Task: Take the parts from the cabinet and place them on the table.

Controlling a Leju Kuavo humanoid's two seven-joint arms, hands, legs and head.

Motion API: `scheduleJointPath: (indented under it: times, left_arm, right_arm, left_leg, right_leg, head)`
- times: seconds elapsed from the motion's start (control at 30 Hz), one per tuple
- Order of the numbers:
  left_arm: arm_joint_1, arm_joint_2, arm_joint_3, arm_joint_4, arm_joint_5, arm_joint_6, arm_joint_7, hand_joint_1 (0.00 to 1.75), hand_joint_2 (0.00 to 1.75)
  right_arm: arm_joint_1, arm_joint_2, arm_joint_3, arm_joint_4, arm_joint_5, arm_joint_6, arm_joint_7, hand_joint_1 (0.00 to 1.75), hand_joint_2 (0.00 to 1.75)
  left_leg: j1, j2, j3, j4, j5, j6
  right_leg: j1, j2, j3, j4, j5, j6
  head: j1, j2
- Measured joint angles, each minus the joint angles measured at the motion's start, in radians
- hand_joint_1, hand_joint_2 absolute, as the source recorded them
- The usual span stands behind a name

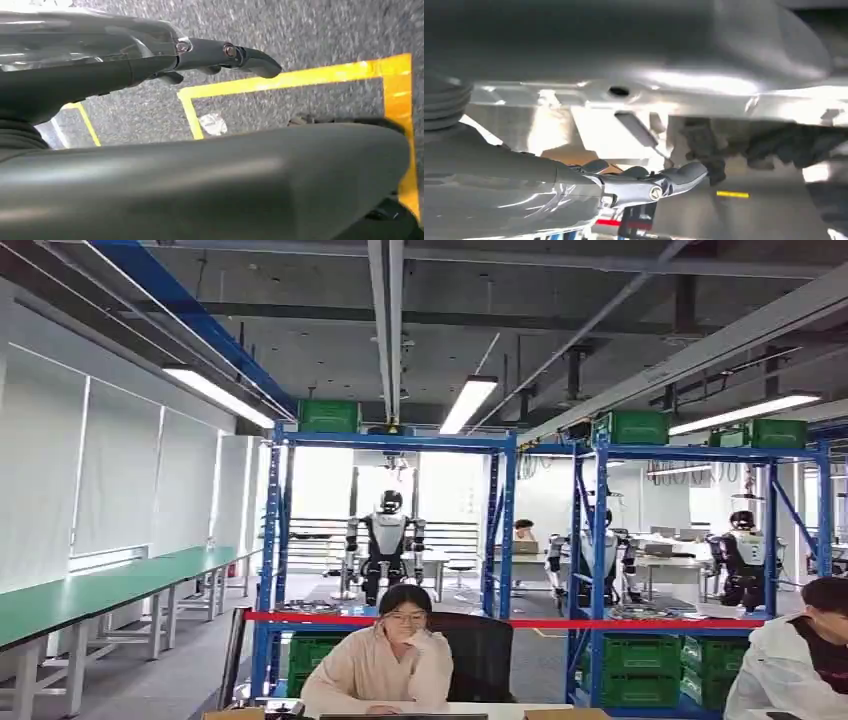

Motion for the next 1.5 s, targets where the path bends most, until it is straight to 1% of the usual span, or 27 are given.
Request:
scheduleJointPath:
  times: [0.03, 0.13, 0.2, 0.27, 0.33, 0.37, 0.43, 0.5, 0.53, 0.67, 0.7, 0.73, 0.83, 0.87, 0.9, 0.93, 1.0, 1.03, 1.07, 1.17, 1.2, 1.23, 1.27, 1.33, 1.37, 1.43, 1.5]
  left_arm:
    - [-0.001, 0.0, 0.0, 0.0, 0.0, -0.001, -0.002, 0.0, 0.0]
    - [0.005, 0.001, 0.002, 0.0, 0.0, -0.004, -0.004, 0.0, 0.0]
    - [0.006, 0.005, 0.005, 0.0, 0.0, -0.005, -0.008, 0.0, 0.0]
    - [0.005, 0.004, 0.008, 0.0, 0.003, -0.008, -0.018, 0.0, 0.0]
    - [0.007, 0.004, 0.013, 0.0, 0.01, -0.008, -0.021, 0.0, 0.0]
    - [0.008, 0.004, 0.016, 0.0, 0.011, -0.008, -0.022, 0.0, 0.0]
    - [0.007, 0.004, 0.018, 0.0, 0.011, -0.008, -0.023, 0.0, 0.0]
    - [0.005, 0.004, 0.024, 0.0, 0.014, -0.003, -0.024, 0.0, 0.0]
    - [0.005, 0.004, 0.027, 0.0, 0.018, 0.0, -0.024, 0.0, 0.0]
    - [0.005, 0.002, 0.034, 0.0, 0.021, 0.008, -0.022, 0.0, 0.0]
    - [0.006, -0.002, 0.036, 0.0, 0.022, 0.012, -0.022, 0.0, 0.0]
    - [0.005, -0.002, 0.04, 0.0, 0.026, 0.015, -0.022, 0.0, 0.0]
    - [0.006, -0.003, 0.05, 0.0, 0.036, 0.017, -0.022, 0.0, 0.0]
    - [0.006, -0.004, 0.052, 0.0, 0.038, 0.017, -0.022, 0.0, 0.0]
    - [0.007, -0.004, 0.055, 0.0, 0.039, 0.017, -0.022, 0.0, 0.0]
    - [0.007, -0.005, 0.056, 0.0, 0.039, 0.018, -0.022, 0.0, 0.0]
    - [0.006, -0.006, 0.057, 0.0, 0.039, 0.022, -0.02, 0.0, 0.0]
    - [0.005, -0.008, 0.057, 0.0, 0.04, 0.024, -0.018, 0.0, 0.0]
    - [0.006, -0.008, 0.058, 0.0, 0.041, 0.025, -0.018, 0.0, 0.0]
    - [0.008, -0.009, 0.061, 0.0, 0.043, 0.026, -0.018, 0.0, 0.0]
    - [0.012, -0.008, 0.064, 0.0, 0.043, 0.026, -0.018, 0.0, 0.0]
    - [0.013, -0.008, 0.067, 0.0, 0.045, 0.026, -0.018, 0.0, 0.0]
    - [0.014, -0.01, 0.07, 0.0, 0.046, 0.027, -0.017, 0.0, 0.0]
    - [0.013, -0.01, 0.074, 0.0, 0.053, 0.026, -0.018, 0.0, 0.0]
    - [0.013, -0.01, 0.076, 0.0, 0.055, 0.027, -0.018, 0.0, 0.0]
    - [0.015, -0.01, 0.081, 0.0, 0.061, 0.027, -0.018, 0.0, 0.0]
    - [0.016, -0.01, 0.085, 0.0, 0.062, 0.029, -0.018, 0.0, 0.0]
  right_arm:
    - [-0.025, -0.022, 0.013, -0.014, -0.056, 0.033, 0.0, 0.0, 0.0]
    - [-0.078, -0.08, 0.061, -0.051, -0.19, 0.104, 0.01, 0.0, 0.0]
    - [-0.092, -0.112, 0.072, -0.08, -0.325, 0.101, 0.012, 0.0, 0.0]
    - [-0.066, -0.135, 0.054, -0.111, -0.467, 0.028, -0.031, 0.0, 0.0]
    - [0.032, -0.14, -0.002, -0.16, -0.519, -0.086, -0.102, 0.0, 0.0]
    - [0.091, -0.14, -0.035, -0.192, -0.506, -0.12, -0.116, 0.0, 0.0]
    - [0.183, -0.138, -0.082, -0.245, -0.504, -0.137, -0.13, 0.0, 0.0]
    - [0.278, -0.122, -0.155, -0.323, -0.52, -0.146, -0.152, 0.0, 0.0]
    - [0.339, -0.099, -0.205, -0.389, -0.53, -0.142, -0.161, 0.0, 0.0]
    - [0.567, -0.026, -0.353, -0.636, -0.563, -0.108, -0.169, 0.0, 0.0]
    - [0.611, -0.013, -0.383, -0.687, -0.576, -0.091, -0.179, 0.0, 0.0]
    - [0.655, 0.002, -0.416, -0.741, -0.587, -0.077, -0.193, 0.0, 0.0]
    - [0.78, 0.043, -0.471, -0.856, -0.585, -0.054, -0.233, 0.0, 0.0]
    - [0.814, 0.052, -0.481, -0.884, -0.582, -0.05, -0.24, 0.0, 0.0]
    - [0.84, 0.058, -0.489, -0.904, -0.581, -0.05, -0.243, 0.0, 0.0]
    - [0.861, 0.066, -0.499, -0.927, -0.581, -0.046, -0.249, 0.0, 0.0]
    - [0.885, 0.082, -0.518, -0.963, -0.584, -0.033, -0.261, 0.0, 0.0]
    - [0.895, 0.088, -0.526, -0.979, -0.586, -0.026, -0.267, 0.0, 0.0]
    - [0.909, 0.095, -0.534, -0.997, -0.589, -0.018, -0.274, 0.0, 0.0]
    - [0.956, 0.109, -0.553, -1.034, -0.597, -0.006, -0.293, 0.0, 0.0]
    - [0.971, 0.114, -0.559, -1.044, -0.601, -0.003, -0.3, 0.0, 0.0]
    - [0.98, 0.119, -0.563, -1.049, -0.604, 0.002, -0.306, 0.0, 0.0]
    - [0.993, 0.123, -0.568, -1.056, -0.61, 0.006, -0.312, 0.0, 0.0]
    - [1.036, 0.131, -0.584, -1.068, -0.617, 0.015, -0.322, 0.0, 0.0]
    - [1.058, 0.134, -0.592, -1.073, -0.623, 0.022, -0.325, 0.0, 0.0]
    - [1.108, 0.142, -0.613, -1.087, -0.636, 0.036, -0.327, 0.0, 0.0]
    - [1.154, 0.152, -0.634, -1.1, -0.645, 0.046, -0.328, 0.0, 0.0]
  left_leg:
    - [-0.006, -0.001, -0.003, 0.001, -0.001, -0.003]
    - [-0.004, -0.002, -0.004, -0.004, 0.003, -0.014]
    - [-0.005, 0.0, -0.005, 0.003, -0.011, -0.023]
    - [-0.004, 0.001, -0.046, 0.101, -0.075, -0.025]
    - [-0.003, 0.001, -0.119, 0.267, -0.141, -0.03]
    - [-0.003, 0.001, -0.137, 0.306, -0.144, -0.032]
    - [-0.001, 0.001, -0.106, 0.233, -0.094, -0.034]
    - [0.002, 0.002, -0.018, 0.049, -0.005, -0.033]
    - [0.0, 0.001, 0.003, 0.016, -0.011, -0.03]
    - [-0.005, -0.005, 0.002, 0.009, -0.005, -0.016]
    - [0.003, -0.003, 0.001, 0.001, 0.0, -0.007]
    - [0.003, -0.003, -0.002, 0.001, 0.004, 0.001]
    - [0.0, 0.0, -0.01, 0.001, 0.011, 0.011]
    - [-0.001, 0.001, -0.014, 0.002, 0.014, 0.011]
    - [-0.002, 0.001, -0.018, 0.002, 0.017, 0.011]
    - [-0.004, 0.002, -0.023, 0.003, 0.022, 0.01]
    - [-0.007, 0.003, -0.031, 0.003, 0.031, 0.007]
    - [-0.007, 0.003, -0.032, 0.003, 0.036, 0.003]
    - [-0.011, 0.003, -0.033, 0.003, 0.041, -0.002]
    - [-0.004, 0.003, -0.034, -0.007, 0.063, -0.024]
    - [-0.005, 0.0, -0.038, -0.008, 0.064, -0.031]
    - [-0.005, 0.001, -0.047, 0.006, 0.027, -0.032]
    - [-0.005, 0.002, -0.061, 0.05, -0.034, -0.034]
    - [-0.002, 0.002, -0.095, 0.199, -0.145, -0.04]
    - [-0.002, 0.002, -0.102, 0.268, -0.172, -0.043]
    - [0.0, 0.002, -0.066, 0.279, -0.138, -0.047]
    - [0.001, 0.003, 0.043, 0.138, -0.074, -0.046]
  right_leg:
    - [0.006, 0.001, 0.015, -0.027, -0.009, -0.004]
    - [0.008, 0.001, 0.012, -0.033, -0.01, -0.014]
    - [-0.002, -0.003, 0.019, -0.048, -0.001, -0.028]
    - [-0.003, -0.004, 0.02, -0.051, 0.0, -0.035]
    - [-0.001, -0.007, 0.022, -0.05, -0.001, -0.037]
    - [0.0, -0.007, 0.023, -0.05, -0.002, -0.037]
    - [-0.001, -0.005, 0.023, -0.048, -0.002, -0.036]
    - [-0.003, -0.004, 0.025, -0.041, -0.006, -0.03]
    - [0.003, -0.002, 0.022, -0.036, -0.01, -0.023]
    - [0.003, -0.004, 0.019, -0.033, -0.008, -0.011]
    - [-0.001, -0.004, 0.017, -0.027, -0.021, -0.004]
    - [0.0, -0.003, 0.011, -0.001, -0.056, 0.001]
    - [-0.005, -0.003, -0.06, 0.22, -0.193, 0.01]
    - [-0.005, -0.003, -0.072, 0.271, -0.211, 0.011]
    - [-0.005, -0.003, -0.064, 0.275, -0.204, 0.01]
    - [-0.005, -0.003, -0.028, 0.226, -0.176, 0.008]
    - [-0.003, -0.003, 0.089, 0.04, -0.111, -0.002]
    - [0.0, -0.003, 0.148, -0.047, -0.102, -0.012]
    - [0.006, -0.004, 0.157, -0.07, -0.1, -0.011]
    - [0.013, -0.002, 0.144, -0.067, -0.083, -0.022]
    - [0.004, -0.005, 0.137, -0.083, -0.066, -0.034]
    - [0.003, -0.01, 0.128, -0.084, -0.054, -0.041]
    - [0.003, -0.009, 0.115, -0.084, -0.044, -0.046]
    - [0.004, -0.013, 0.09, -0.083, -0.026, -0.05]
    - [0.005, -0.015, 0.075, -0.081, -0.016, -0.049]
    - [0.005, -0.017, 0.048, -0.074, -0.001, -0.046]
    - [0.003, -0.017, 0.023, -0.061, 0.008, -0.039]
  head:
    - [0.0, 0.0]
    - [0.0, 0.0]
    - [0.0, 0.0]
    - [0.0, 0.0]
    - [0.0, 0.0]
    - [0.0, 0.0]
    - [0.0, 0.0]
    - [0.0, 0.0]
    - [0.0, 0.0]
    - [-0.001, 0.0]
    - [-0.001, 0.0]
    - [-0.001, 0.0]
    - [-0.002, 0.0]
    - [-0.002, 0.0]
    - [-0.001, 0.0]
    - [-0.002, 0.0]
    - [-0.002, 0.0]
    - [-0.001, 0.0]
    - [-0.001, 0.0]
    - [-0.001, 0.0]
    - [-0.001, 0.0]
    - [-0.001, 0.0]
    - [-0.001, 0.0]
    - [-0.002, 0.0]
    - [-0.001, 0.0]
    - [-0.002, 0.0]
    - [-0.001, 0.0]
